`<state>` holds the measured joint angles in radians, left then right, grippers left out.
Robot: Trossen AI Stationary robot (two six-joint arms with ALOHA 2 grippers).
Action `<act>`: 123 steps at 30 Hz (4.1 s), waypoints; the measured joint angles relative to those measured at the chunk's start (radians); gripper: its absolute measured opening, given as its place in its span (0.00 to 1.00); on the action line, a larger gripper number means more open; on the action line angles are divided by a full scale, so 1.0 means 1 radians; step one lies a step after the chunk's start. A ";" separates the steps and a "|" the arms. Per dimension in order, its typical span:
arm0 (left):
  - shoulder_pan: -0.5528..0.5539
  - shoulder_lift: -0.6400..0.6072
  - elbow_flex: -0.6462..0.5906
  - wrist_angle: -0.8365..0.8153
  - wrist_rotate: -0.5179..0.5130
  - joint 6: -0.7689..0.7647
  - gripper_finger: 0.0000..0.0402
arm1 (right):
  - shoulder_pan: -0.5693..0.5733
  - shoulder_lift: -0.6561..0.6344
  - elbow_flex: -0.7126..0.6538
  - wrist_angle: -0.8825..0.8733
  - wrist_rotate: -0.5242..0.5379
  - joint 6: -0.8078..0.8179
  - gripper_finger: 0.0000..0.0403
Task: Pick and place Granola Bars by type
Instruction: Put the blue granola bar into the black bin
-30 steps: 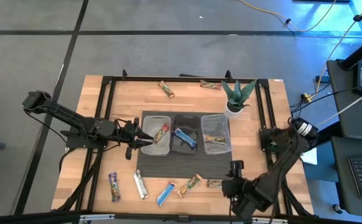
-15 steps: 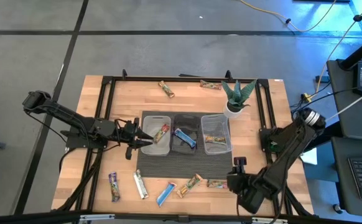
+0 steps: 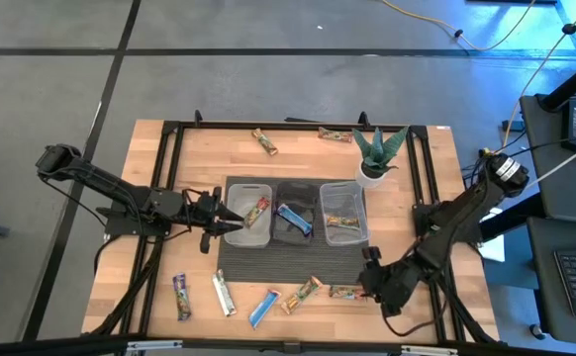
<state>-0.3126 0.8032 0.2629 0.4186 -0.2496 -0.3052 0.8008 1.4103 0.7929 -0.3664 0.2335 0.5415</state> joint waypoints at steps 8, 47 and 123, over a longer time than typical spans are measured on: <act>0.001 0.000 0.000 0.004 -0.001 -0.032 0.26 | -0.018 0.000 -0.012 0.009 0.006 -0.010 0.46; -0.005 0.000 0.041 0.155 -0.024 0.016 0.62 | -0.020 0.000 -0.012 0.009 0.070 -0.050 0.46; -0.675 1.047 0.795 -1.246 0.401 -2.045 0.62 | -0.053 0.001 -0.011 0.124 0.076 -0.155 0.46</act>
<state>-0.9875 1.8507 1.0579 -0.8278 0.1512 -2.3502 0.7479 1.4109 0.7815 -0.2428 0.3092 0.3864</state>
